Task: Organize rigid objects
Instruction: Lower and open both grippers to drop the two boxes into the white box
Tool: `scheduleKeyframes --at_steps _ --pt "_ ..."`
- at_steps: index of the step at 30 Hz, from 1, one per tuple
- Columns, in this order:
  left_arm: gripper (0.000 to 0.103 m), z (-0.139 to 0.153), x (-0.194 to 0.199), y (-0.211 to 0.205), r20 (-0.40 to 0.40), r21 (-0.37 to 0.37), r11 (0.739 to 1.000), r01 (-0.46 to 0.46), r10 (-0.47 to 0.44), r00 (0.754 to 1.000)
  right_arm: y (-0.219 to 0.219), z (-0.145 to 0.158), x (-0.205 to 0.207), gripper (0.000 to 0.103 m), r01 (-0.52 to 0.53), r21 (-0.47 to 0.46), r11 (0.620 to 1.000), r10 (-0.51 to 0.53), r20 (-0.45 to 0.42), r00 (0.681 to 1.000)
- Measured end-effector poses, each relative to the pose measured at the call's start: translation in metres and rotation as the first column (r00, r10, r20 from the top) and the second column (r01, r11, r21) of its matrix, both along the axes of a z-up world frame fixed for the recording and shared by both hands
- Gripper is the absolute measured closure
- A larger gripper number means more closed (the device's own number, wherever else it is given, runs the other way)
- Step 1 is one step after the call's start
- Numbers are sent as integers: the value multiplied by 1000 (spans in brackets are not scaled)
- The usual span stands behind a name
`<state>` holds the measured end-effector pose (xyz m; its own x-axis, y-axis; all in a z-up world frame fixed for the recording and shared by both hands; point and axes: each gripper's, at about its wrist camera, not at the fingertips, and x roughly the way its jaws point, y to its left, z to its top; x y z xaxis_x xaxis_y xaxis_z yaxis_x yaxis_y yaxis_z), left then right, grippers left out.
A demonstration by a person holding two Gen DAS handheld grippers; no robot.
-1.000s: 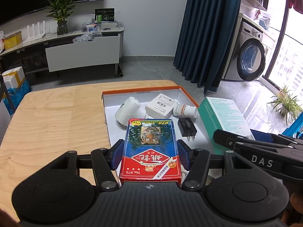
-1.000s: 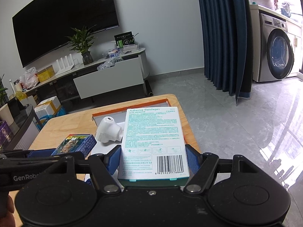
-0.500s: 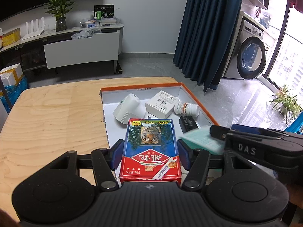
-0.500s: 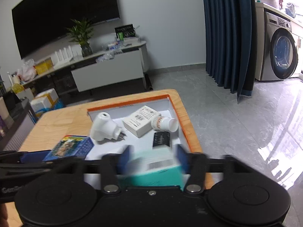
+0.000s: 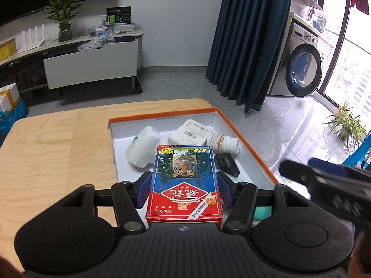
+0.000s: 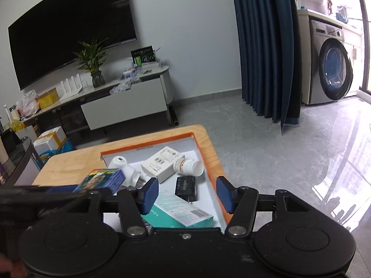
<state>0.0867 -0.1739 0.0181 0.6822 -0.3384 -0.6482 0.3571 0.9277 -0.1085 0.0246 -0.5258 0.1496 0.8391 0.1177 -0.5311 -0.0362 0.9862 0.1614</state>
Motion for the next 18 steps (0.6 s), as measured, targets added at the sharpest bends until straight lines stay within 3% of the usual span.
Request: scheduleKeyframes --at_steps 6,12,18 --pt "43 -1 22 -20 -5 21 999 31 -30 1000 -4 5 -10 30 6 0 1000 -6 14 1000" --pt "42 16 15 -24 44 12 998 55 -55 998 -6 11 -18 25 7 0 1000 -7 19 1000" --pt "21 27 -16 -10 37 6 1000 -2 2 999 -10 20 -36 21 -19 -3 1000 19 31 999"
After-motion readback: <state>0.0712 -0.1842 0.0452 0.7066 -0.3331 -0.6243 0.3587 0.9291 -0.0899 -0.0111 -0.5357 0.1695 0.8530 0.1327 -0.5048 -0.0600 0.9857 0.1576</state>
